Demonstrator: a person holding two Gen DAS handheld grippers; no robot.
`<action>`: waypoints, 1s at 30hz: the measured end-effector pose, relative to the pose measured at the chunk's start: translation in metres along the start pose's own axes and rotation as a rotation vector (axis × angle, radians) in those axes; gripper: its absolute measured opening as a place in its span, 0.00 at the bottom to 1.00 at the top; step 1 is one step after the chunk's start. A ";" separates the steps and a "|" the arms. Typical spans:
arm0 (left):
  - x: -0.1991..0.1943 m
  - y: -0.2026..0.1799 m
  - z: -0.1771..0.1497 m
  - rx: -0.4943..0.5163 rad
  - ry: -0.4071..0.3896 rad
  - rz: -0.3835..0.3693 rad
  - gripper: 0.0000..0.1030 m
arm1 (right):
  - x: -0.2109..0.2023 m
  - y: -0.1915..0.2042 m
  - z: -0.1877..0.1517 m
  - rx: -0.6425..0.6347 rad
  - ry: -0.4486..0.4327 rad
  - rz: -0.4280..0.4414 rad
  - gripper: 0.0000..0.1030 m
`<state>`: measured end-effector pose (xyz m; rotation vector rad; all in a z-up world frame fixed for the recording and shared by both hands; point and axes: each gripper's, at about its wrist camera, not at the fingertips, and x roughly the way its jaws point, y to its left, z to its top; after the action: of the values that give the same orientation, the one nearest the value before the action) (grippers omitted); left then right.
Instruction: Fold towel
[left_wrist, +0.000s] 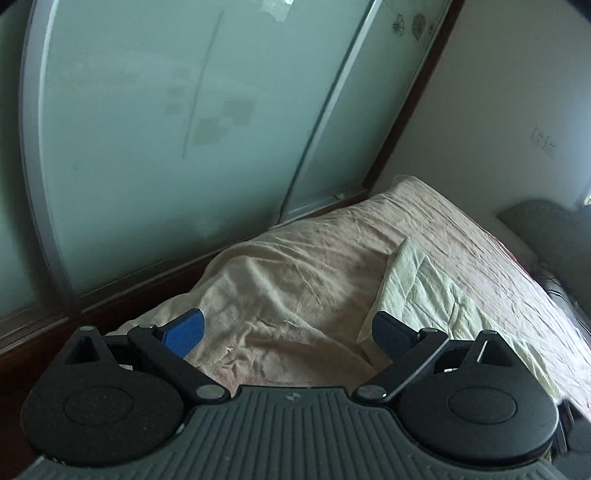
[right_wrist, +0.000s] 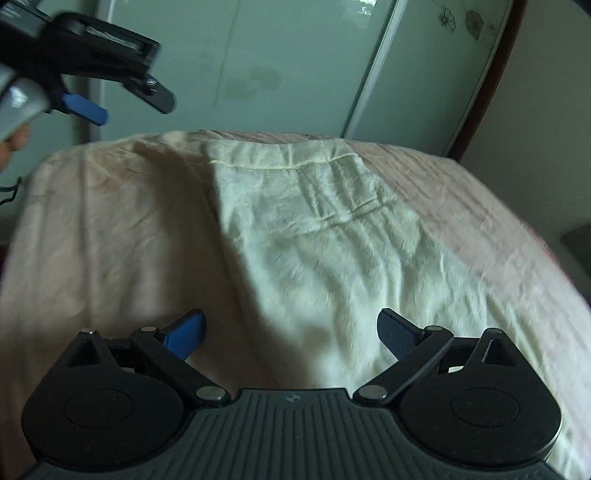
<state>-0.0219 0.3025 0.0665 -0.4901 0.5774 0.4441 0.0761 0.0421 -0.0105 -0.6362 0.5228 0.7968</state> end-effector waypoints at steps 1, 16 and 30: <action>0.002 0.001 0.000 0.004 0.006 -0.002 0.96 | 0.005 0.002 0.003 -0.014 0.001 -0.021 0.97; 0.022 0.009 0.000 -0.036 0.043 -0.029 0.96 | 0.063 0.026 0.054 -0.170 -0.037 -0.178 0.97; 0.065 0.004 0.031 -0.355 0.281 -0.436 0.98 | 0.037 0.019 0.057 -0.068 -0.154 -0.092 0.10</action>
<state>0.0369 0.3388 0.0484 -1.0051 0.6422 0.0562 0.0944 0.1094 -0.0006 -0.6511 0.3248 0.7717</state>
